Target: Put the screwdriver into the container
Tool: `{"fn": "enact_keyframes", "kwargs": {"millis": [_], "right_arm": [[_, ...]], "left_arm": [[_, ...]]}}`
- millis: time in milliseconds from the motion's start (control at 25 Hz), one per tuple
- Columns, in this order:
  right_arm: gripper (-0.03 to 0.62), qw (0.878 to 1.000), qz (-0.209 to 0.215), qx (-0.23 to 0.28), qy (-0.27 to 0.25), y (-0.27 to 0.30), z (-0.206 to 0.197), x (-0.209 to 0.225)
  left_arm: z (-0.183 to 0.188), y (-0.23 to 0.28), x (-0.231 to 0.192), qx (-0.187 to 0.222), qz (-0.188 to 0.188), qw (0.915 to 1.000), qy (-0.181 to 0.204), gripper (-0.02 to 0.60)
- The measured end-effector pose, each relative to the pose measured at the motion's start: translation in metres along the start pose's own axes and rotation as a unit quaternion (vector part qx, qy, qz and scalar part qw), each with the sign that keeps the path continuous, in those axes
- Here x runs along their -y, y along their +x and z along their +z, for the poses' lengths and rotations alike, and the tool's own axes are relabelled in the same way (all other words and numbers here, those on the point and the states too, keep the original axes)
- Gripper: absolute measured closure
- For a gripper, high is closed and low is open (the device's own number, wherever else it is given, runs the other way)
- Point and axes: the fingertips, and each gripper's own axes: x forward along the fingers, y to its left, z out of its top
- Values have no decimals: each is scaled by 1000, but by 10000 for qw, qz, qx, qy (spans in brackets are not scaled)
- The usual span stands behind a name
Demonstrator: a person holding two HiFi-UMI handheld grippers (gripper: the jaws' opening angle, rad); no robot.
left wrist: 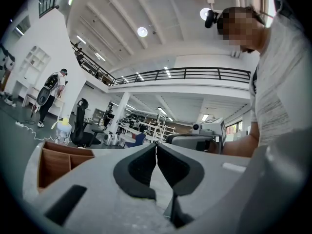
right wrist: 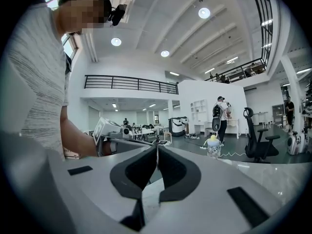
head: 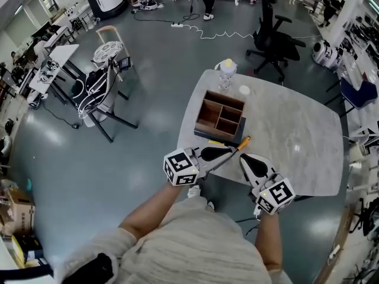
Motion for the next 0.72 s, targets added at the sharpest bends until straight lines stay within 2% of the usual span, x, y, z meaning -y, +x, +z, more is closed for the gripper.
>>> {"fn": "enact_keyframes", "kwargs": {"millis": [360, 560, 720], "right_arm": [[580, 9998, 81, 10, -196, 50, 24, 22], [580, 9997, 48, 48, -222, 76, 20, 26], [580, 9990, 140, -220, -354, 86, 10, 25]], "left_arm": [[25, -2, -49, 54, -213, 9998, 30, 563], [27, -13, -74, 76, -217, 9997, 18, 563], [23, -17, -85, 41, -172, 9998, -64, 563]]}}
